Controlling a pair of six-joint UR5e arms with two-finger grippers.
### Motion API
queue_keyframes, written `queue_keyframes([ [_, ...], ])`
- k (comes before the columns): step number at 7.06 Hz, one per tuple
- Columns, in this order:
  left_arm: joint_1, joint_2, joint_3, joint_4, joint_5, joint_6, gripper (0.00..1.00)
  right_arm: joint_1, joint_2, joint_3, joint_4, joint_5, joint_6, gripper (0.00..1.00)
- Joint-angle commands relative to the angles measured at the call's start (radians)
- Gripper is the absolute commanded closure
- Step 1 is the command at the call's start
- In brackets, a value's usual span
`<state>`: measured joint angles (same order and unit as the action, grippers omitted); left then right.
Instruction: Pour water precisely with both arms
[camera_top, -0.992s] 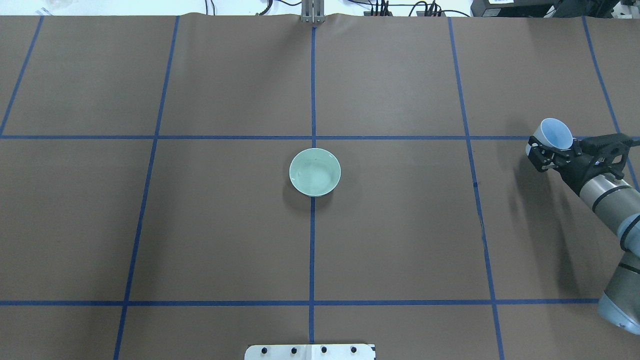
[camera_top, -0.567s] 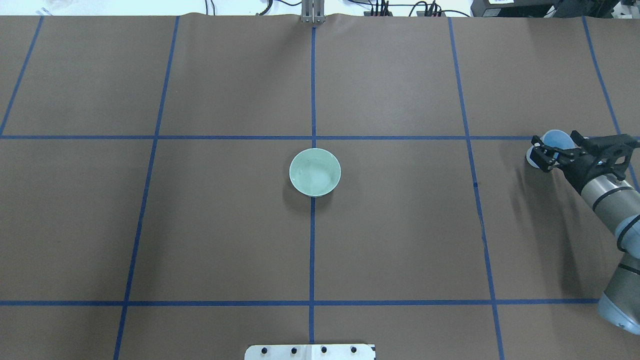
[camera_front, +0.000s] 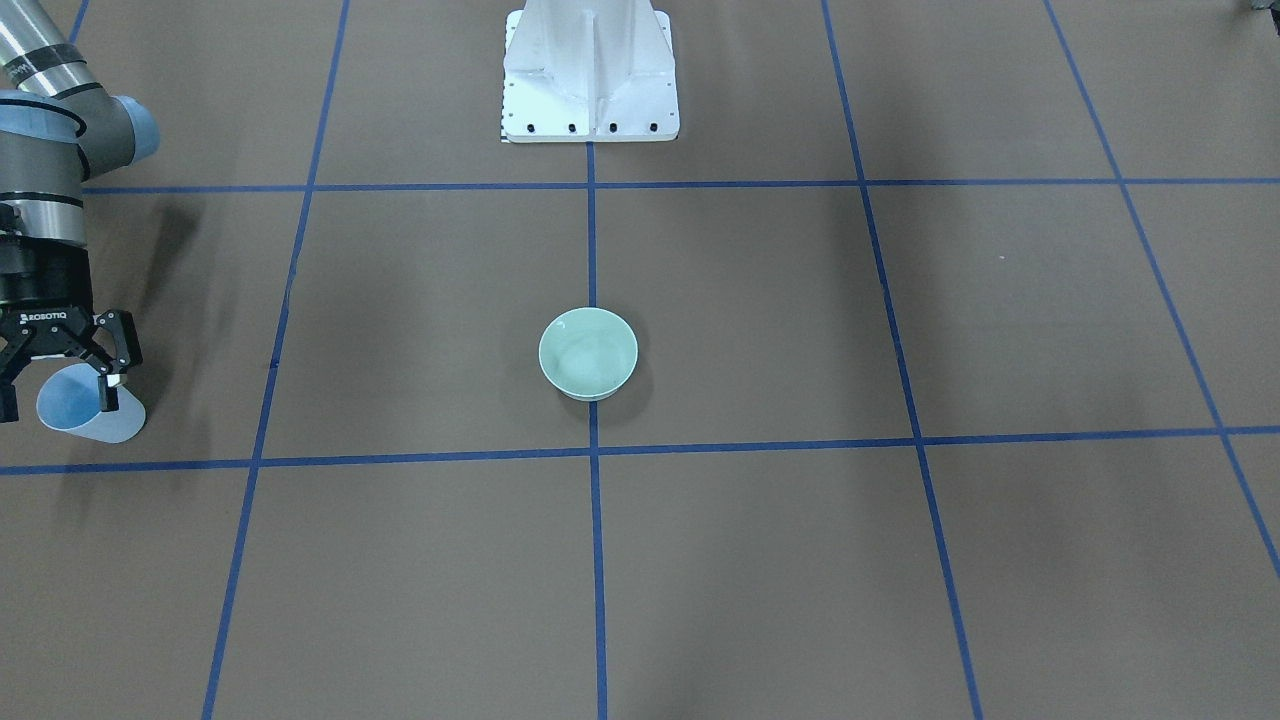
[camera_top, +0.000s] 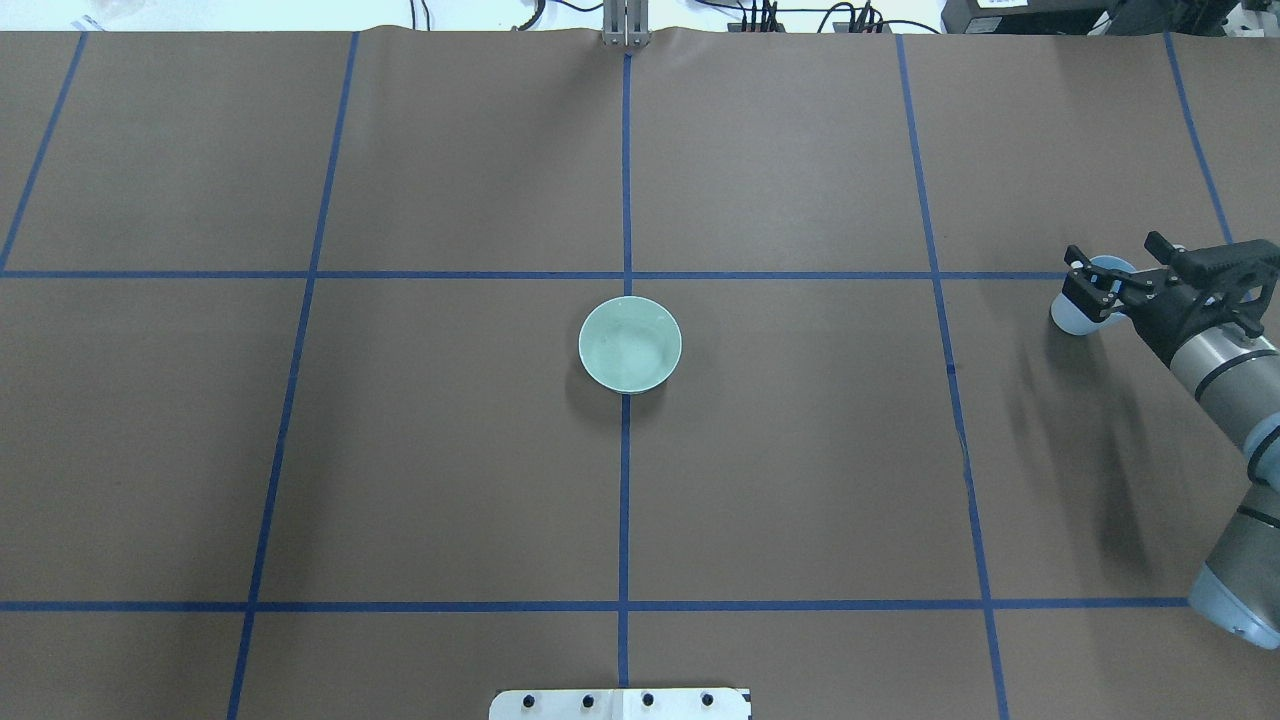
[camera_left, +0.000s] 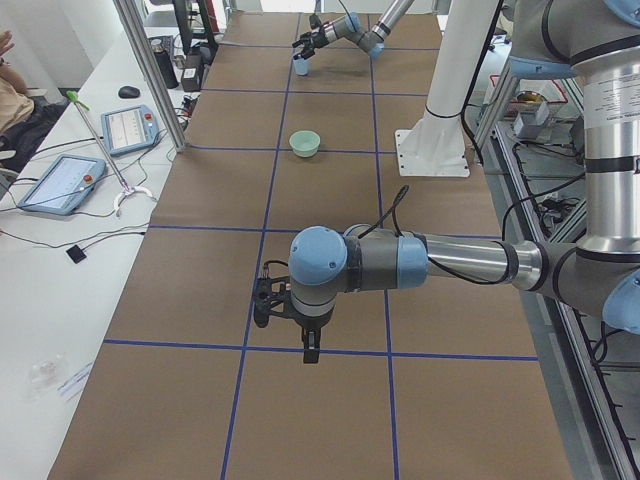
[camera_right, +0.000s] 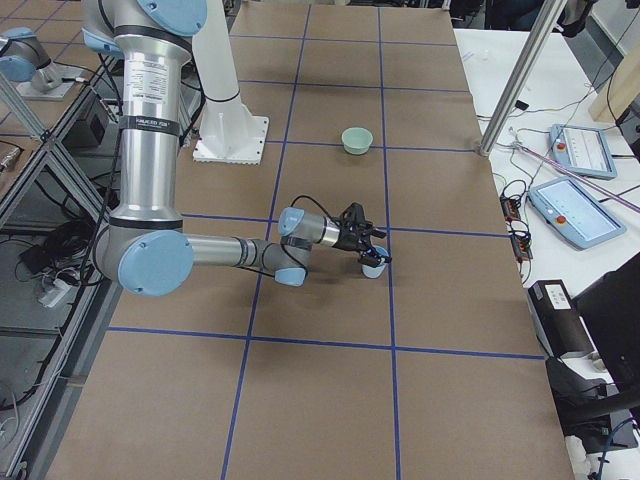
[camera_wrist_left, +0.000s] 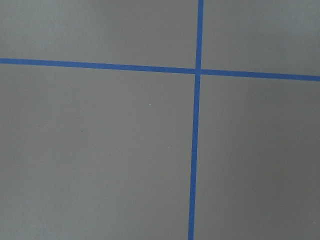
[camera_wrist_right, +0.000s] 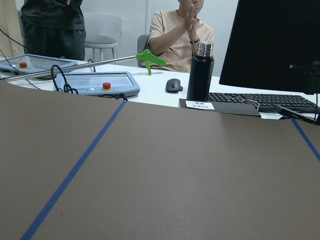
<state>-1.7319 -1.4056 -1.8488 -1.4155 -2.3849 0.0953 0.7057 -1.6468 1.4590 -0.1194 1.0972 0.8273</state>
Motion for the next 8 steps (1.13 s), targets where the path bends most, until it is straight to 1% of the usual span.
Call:
queue_keyframes([
  [1, 0.000, -0.019, -0.007, -0.002, -0.022, -0.002, 0.00, 0.249, 0.051, 0.008, -0.101, 0.412, -0.025, 0.00],
  [2, 0.002, -0.051, -0.010, -0.002, -0.075, -0.069, 0.00, 0.343, 0.092, 0.007, -0.183, 0.557, -0.084, 0.00],
  [3, 0.041, -0.085, -0.026, -0.026, -0.082, -0.182, 0.00, 0.413, 0.116, 0.007, -0.269, 0.678, -0.127, 0.00],
  [4, 0.116, -0.111, -0.035, -0.064, -0.076, -0.287, 0.00, 0.496, 0.149, 0.007, -0.381, 0.828, -0.176, 0.00],
  [5, 0.196, -0.178, -0.033, -0.077, -0.073, -0.366, 0.00, 0.582, 0.183, 0.007, -0.510, 0.954, -0.292, 0.00],
  [6, 0.243, -0.241, -0.030, -0.076, -0.082, -0.374, 0.00, 0.648, 0.208, 0.007, -0.643, 1.046, -0.410, 0.00],
  [7, 0.280, -0.281, -0.035, -0.092, -0.085, -0.371, 0.00, 0.711, 0.228, 0.007, -0.771, 1.107, -0.565, 0.00],
  [8, 0.320, -0.309, -0.036, -0.141, -0.083, -0.371, 0.00, 0.782, 0.264, 0.009, -0.933, 1.195, -0.706, 0.00],
])
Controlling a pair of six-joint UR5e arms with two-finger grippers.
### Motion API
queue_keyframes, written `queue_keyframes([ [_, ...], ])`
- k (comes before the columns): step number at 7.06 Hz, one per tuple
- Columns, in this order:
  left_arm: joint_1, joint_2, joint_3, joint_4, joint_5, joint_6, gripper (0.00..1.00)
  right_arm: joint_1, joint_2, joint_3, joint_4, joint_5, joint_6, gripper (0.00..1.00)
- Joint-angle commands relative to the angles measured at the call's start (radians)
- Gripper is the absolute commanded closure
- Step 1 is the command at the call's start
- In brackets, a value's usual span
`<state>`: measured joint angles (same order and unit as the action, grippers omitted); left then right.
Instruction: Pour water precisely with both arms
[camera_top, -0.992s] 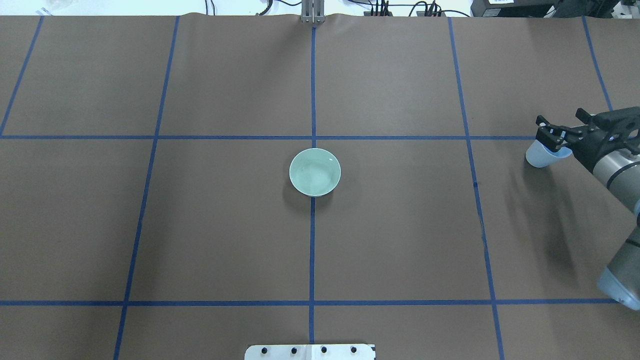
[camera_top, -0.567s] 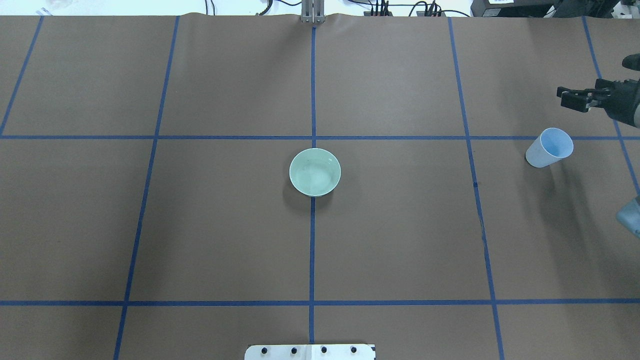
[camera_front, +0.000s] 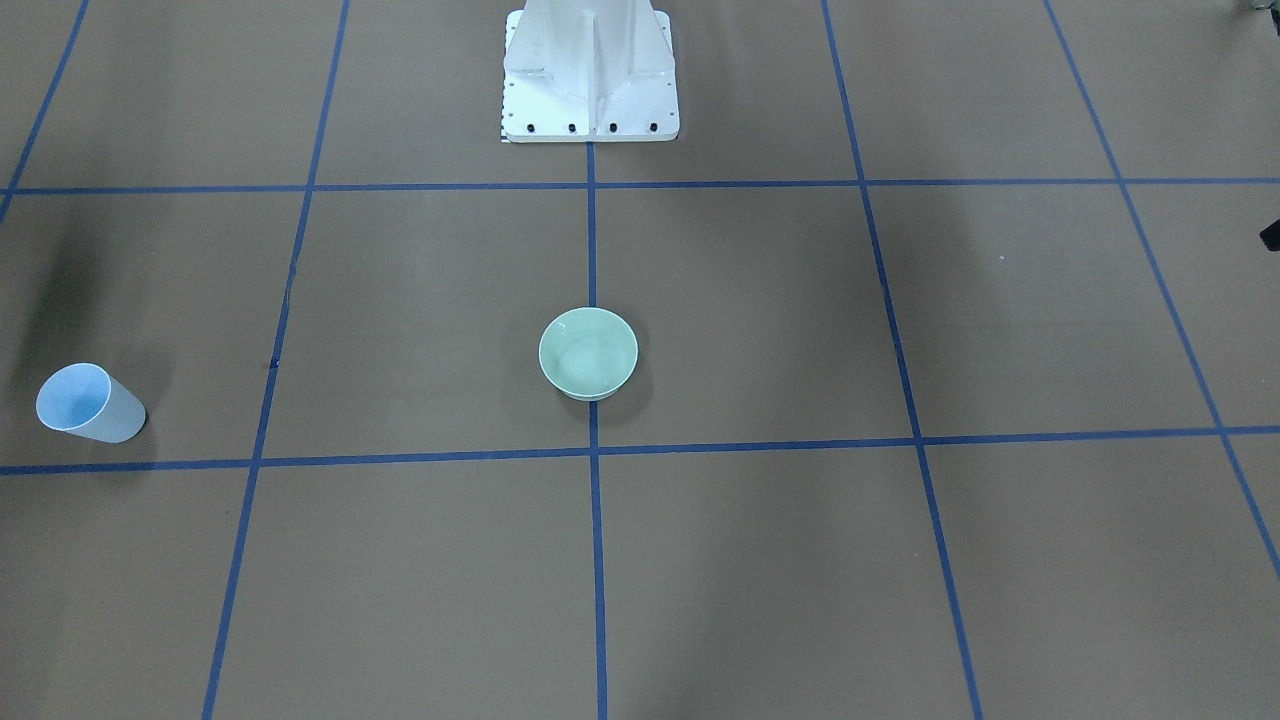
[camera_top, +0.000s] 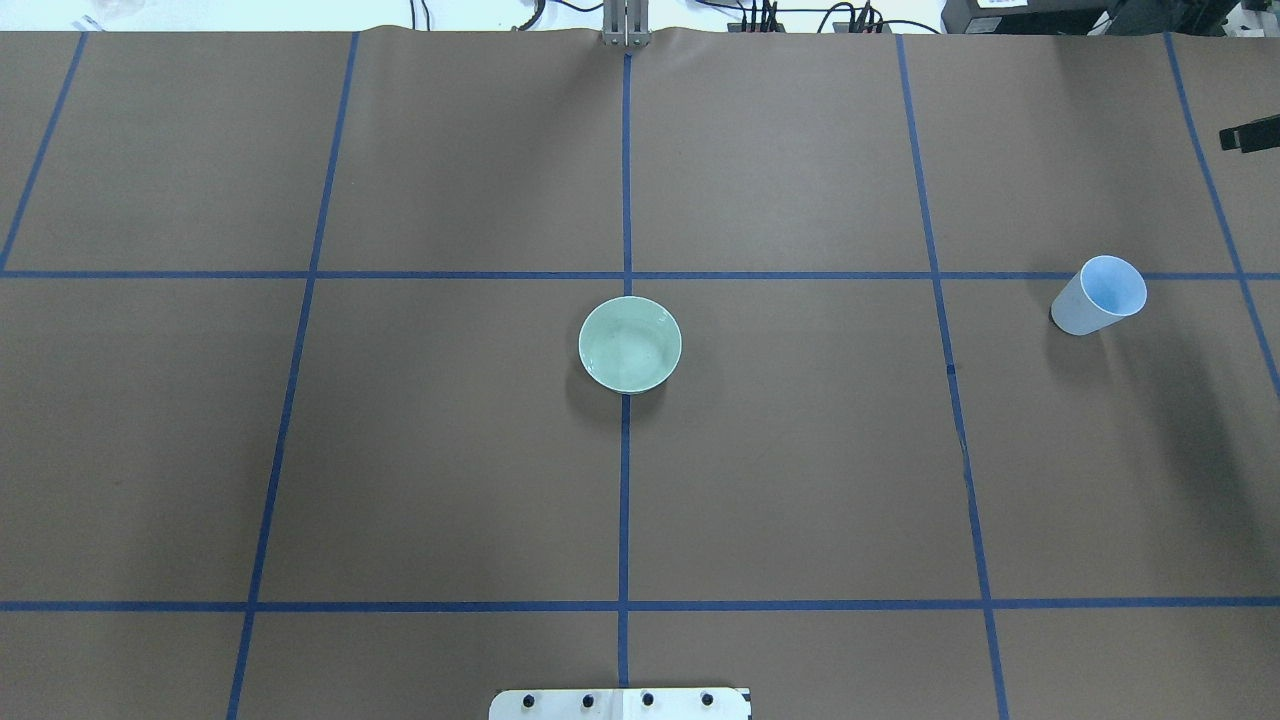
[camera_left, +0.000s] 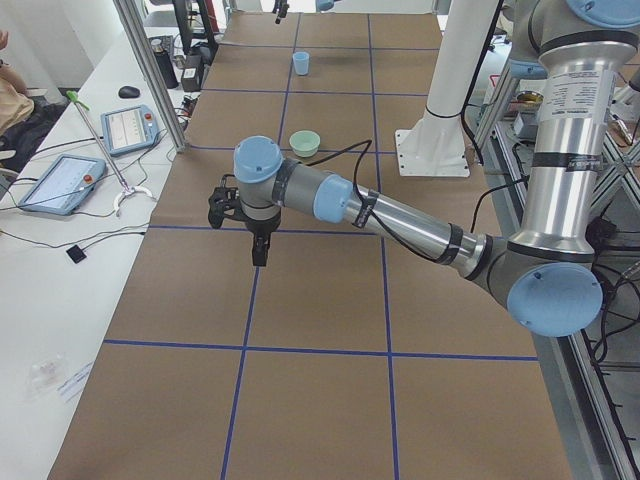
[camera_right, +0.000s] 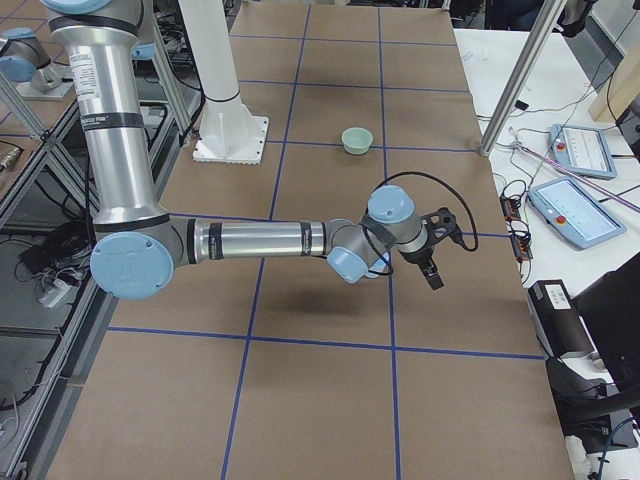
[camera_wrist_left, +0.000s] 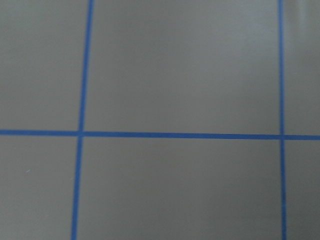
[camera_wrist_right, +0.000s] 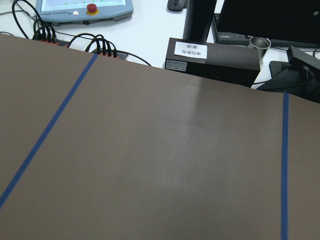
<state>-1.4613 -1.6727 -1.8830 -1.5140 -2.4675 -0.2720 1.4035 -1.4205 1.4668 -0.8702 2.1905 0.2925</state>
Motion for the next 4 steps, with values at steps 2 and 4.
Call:
queue_keyframes([
  [2, 0.149, -0.059, 0.010, -0.200, 0.009, -0.013, 0.00, 0.162, 0.042, -0.005, -0.350, 0.205, -0.339, 0.00],
  [4, 0.325, -0.166, 0.030, -0.270, 0.012, -0.248, 0.00, 0.166, 0.009, -0.020, -0.427, 0.218, -0.389, 0.00],
])
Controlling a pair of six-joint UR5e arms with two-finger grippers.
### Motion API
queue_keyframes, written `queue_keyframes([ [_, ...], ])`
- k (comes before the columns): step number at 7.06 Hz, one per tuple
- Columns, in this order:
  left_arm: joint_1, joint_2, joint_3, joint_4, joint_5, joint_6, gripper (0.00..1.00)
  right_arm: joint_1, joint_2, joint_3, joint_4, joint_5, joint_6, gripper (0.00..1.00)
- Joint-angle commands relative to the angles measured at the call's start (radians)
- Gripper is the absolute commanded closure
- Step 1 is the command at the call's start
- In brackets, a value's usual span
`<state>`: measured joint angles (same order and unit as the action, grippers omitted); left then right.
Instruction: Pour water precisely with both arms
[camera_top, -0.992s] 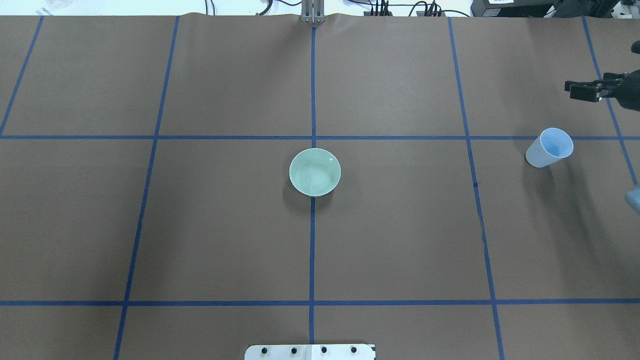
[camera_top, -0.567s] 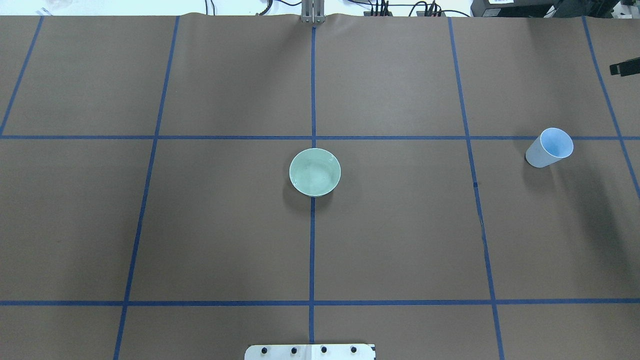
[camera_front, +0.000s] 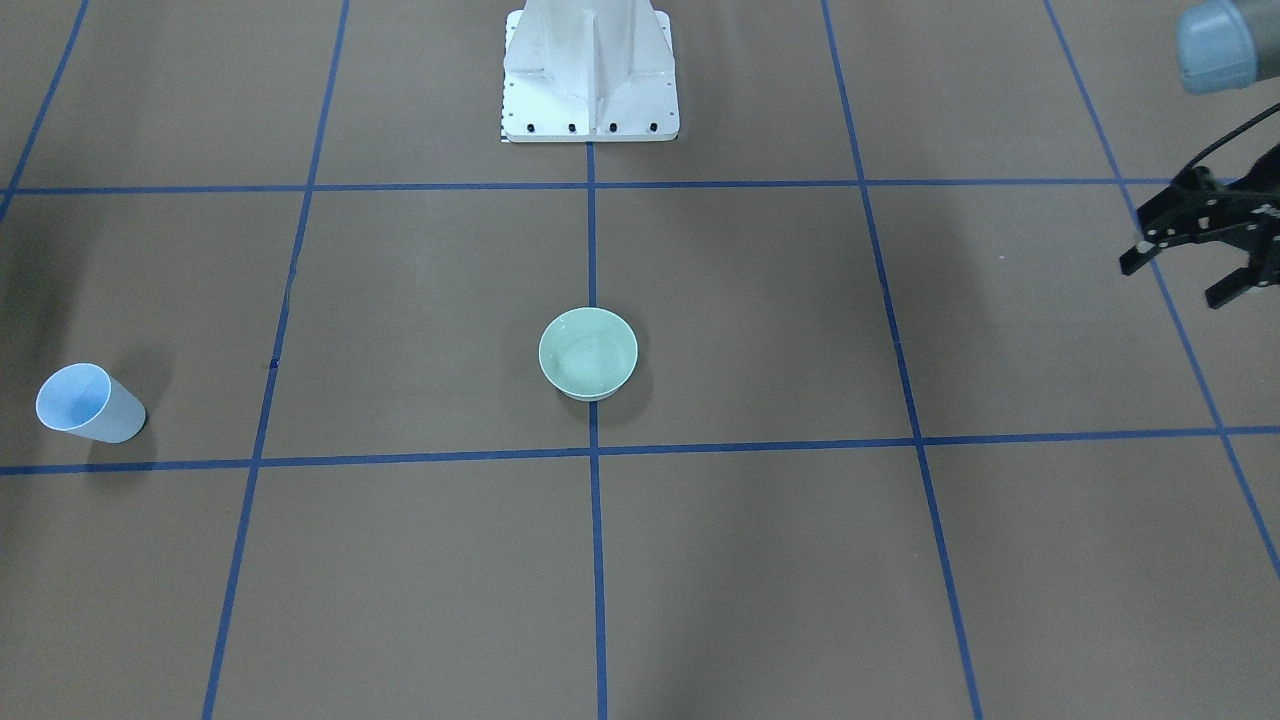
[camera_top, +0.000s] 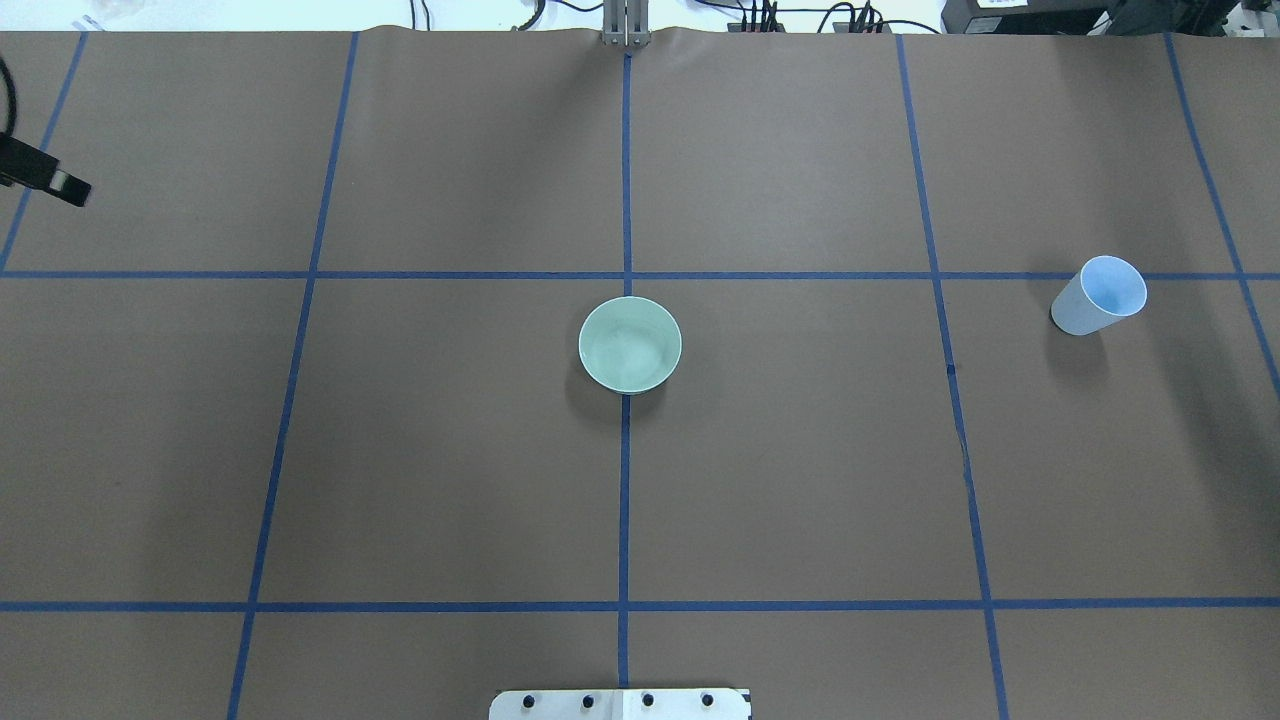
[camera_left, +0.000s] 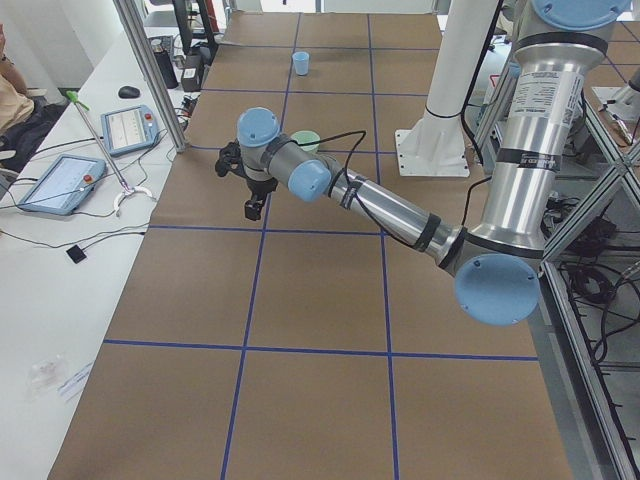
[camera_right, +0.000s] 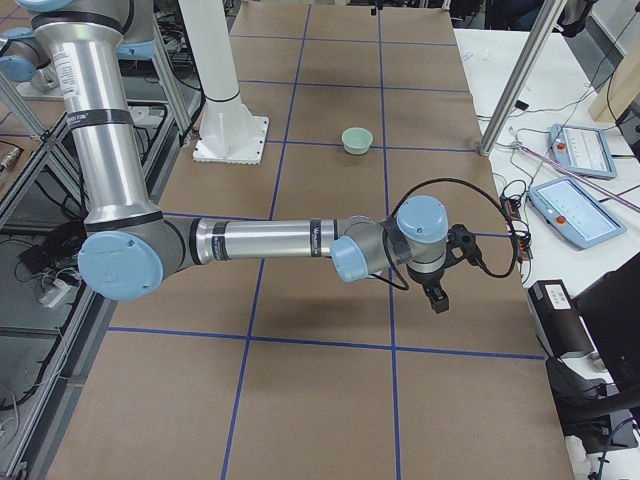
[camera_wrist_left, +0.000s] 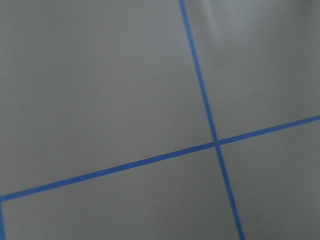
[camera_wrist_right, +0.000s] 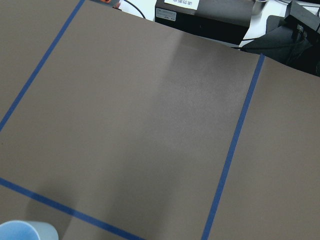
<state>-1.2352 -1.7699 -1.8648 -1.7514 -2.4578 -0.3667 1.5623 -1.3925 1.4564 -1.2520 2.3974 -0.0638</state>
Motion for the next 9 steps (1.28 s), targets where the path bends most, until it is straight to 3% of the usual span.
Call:
queue_keyframes([
  [1, 0.185, -0.106, 0.004, -0.031, 0.137, -0.375, 0.00, 0.007, -0.051, -0.011, -0.059, -0.003, -0.033, 0.00],
  [2, 0.336, -0.140, 0.012, -0.027, 0.315, -0.528, 0.00, 0.007, -0.077, -0.011, -0.069, -0.056, -0.036, 0.00],
  [3, 0.440, -0.213, 0.062, -0.020, 0.420, -0.707, 0.00, 0.007, -0.080, -0.014, -0.078, -0.131, -0.088, 0.00],
  [5, 0.604, -0.391, 0.215, -0.022, 0.569, -0.921, 0.00, 0.007, -0.086, -0.018, -0.115, -0.126, -0.091, 0.00],
  [6, 0.643, -0.470, 0.270, -0.022, 0.576, -0.975, 0.01, 0.005, -0.077, -0.021, -0.122, -0.127, -0.091, 0.00],
  [7, 0.654, -0.521, 0.307, -0.020, 0.576, -1.007, 0.02, -0.007, -0.048, -0.021, -0.211, -0.129, -0.096, 0.00],
  [9, 0.668, -0.543, 0.341, -0.020, 0.576, -1.011, 0.03, -0.024, -0.019, -0.022, -0.311, -0.135, -0.100, 0.00],
])
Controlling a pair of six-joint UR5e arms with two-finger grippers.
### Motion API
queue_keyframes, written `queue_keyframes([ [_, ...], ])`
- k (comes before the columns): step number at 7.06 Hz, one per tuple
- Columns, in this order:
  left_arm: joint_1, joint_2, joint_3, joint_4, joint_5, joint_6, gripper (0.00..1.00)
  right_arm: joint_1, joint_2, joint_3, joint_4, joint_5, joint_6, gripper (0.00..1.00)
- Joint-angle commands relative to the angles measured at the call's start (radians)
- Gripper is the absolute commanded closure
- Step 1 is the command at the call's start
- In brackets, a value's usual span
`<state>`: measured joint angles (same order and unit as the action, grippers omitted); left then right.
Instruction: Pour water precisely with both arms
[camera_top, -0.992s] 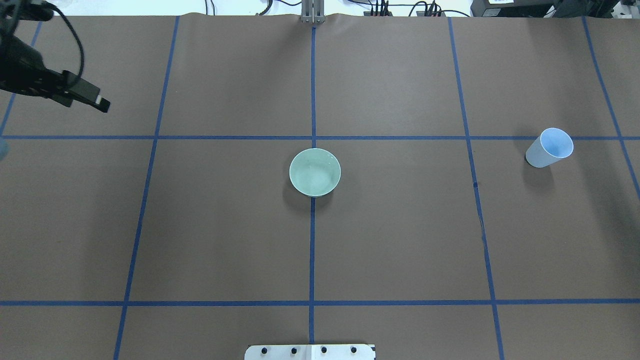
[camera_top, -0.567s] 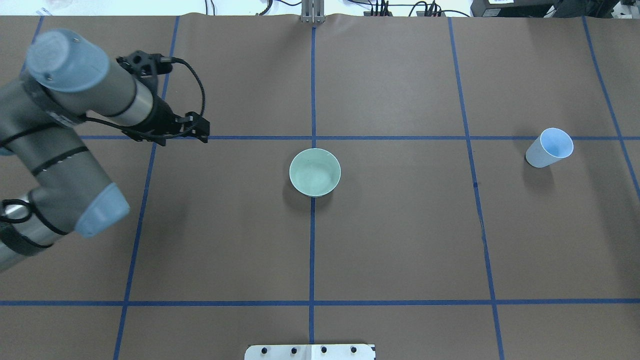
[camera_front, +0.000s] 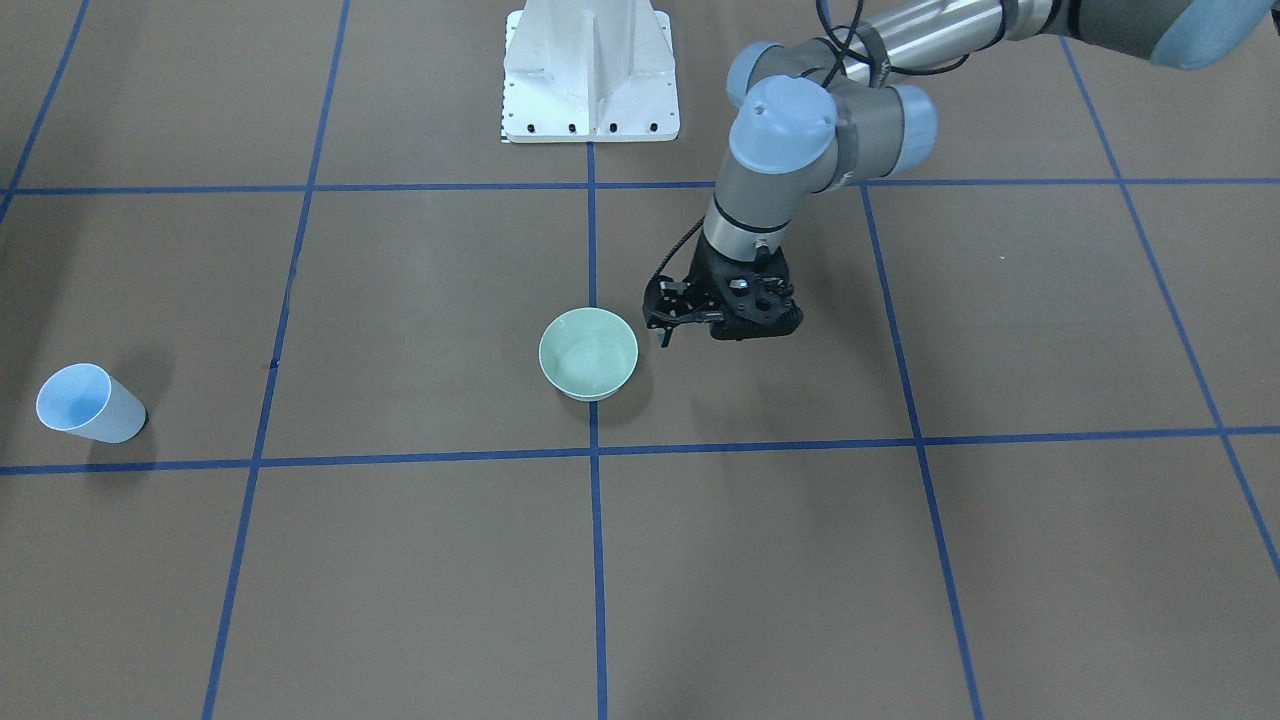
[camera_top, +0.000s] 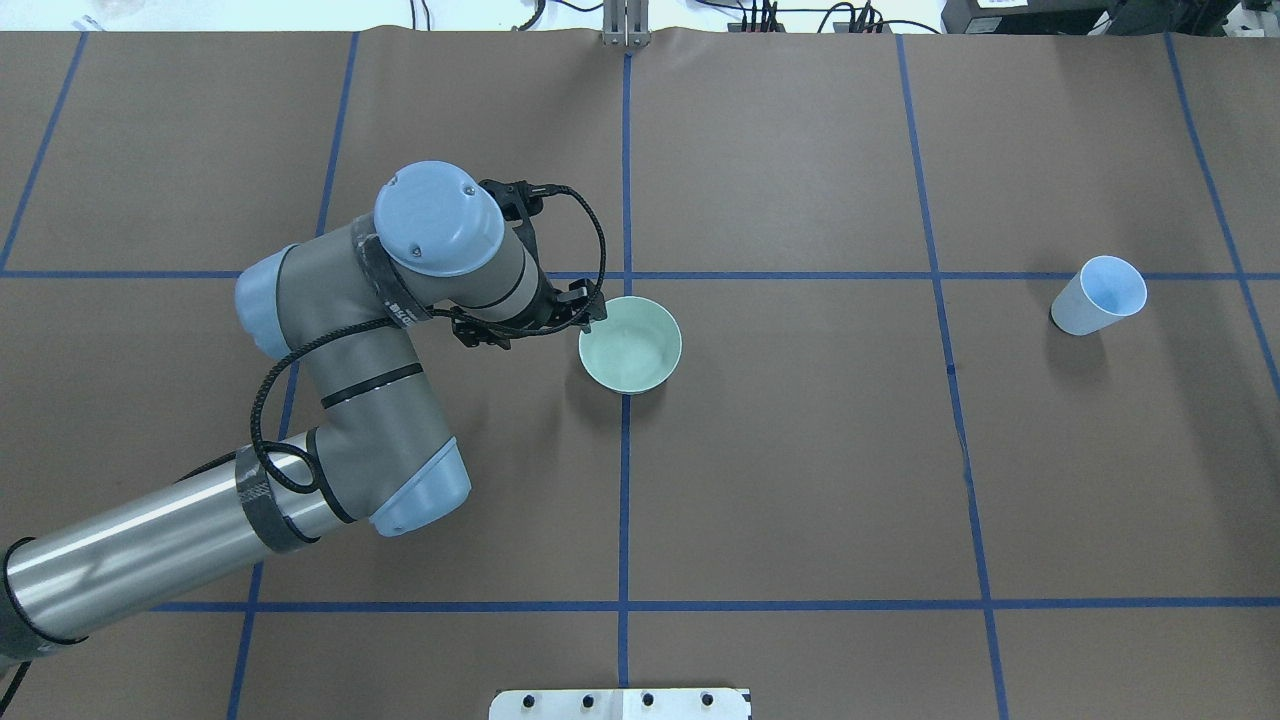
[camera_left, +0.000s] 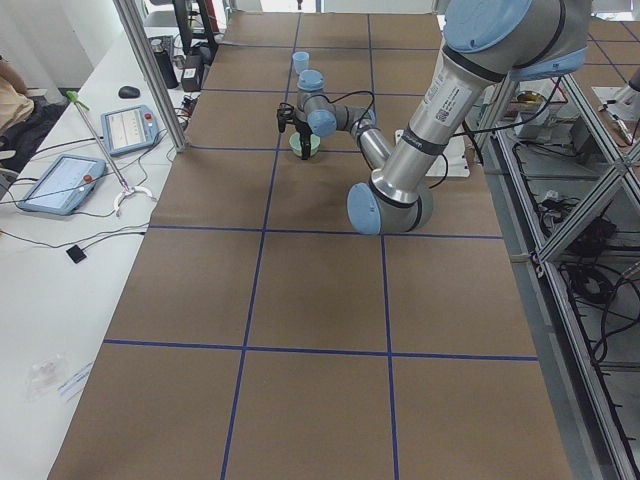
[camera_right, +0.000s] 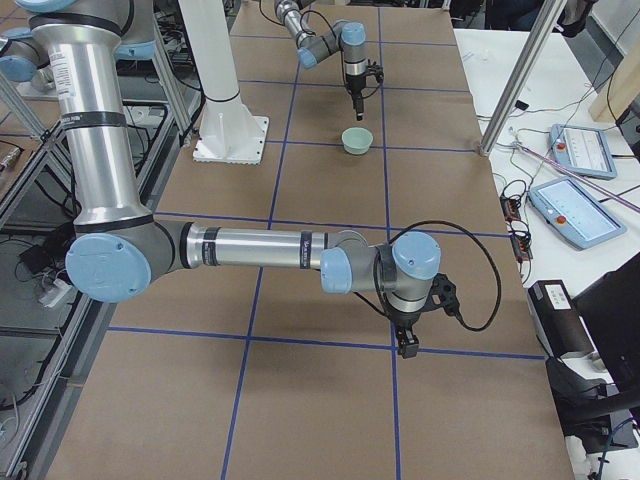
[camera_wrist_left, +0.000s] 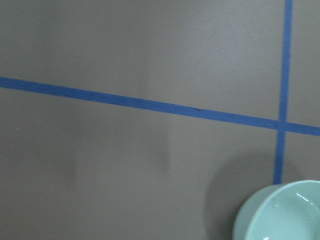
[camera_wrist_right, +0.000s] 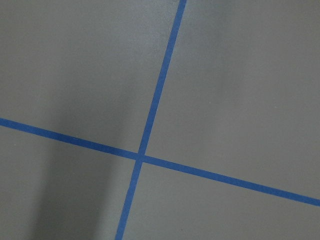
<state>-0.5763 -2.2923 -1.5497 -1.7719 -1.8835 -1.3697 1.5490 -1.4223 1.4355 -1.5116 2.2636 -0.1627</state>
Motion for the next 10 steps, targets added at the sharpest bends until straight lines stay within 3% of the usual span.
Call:
queue_keyframes([
  [1, 0.013, -0.048, 0.061, -0.001, 0.001, -0.011, 0.06, -0.009, 0.000, 0.005, -0.050, 0.005, -0.003, 0.00],
  [3, 0.024, -0.087, 0.115, -0.008, 0.003, -0.042, 0.27, -0.009, 0.003, -0.001, -0.050, 0.002, -0.001, 0.00],
  [6, 0.039, -0.085, 0.128, -0.009, 0.007, -0.032, 0.95, -0.009, 0.002, -0.001, -0.044, -0.002, 0.000, 0.00],
  [7, 0.039, -0.085, 0.129, -0.009, 0.009, -0.031, 1.00, -0.010, 0.000, -0.001, -0.042, -0.003, 0.000, 0.00],
  [10, 0.030, -0.087, 0.103, -0.001, 0.007, 0.013, 1.00, -0.010, -0.001, -0.001, -0.039, -0.003, 0.000, 0.00],
])
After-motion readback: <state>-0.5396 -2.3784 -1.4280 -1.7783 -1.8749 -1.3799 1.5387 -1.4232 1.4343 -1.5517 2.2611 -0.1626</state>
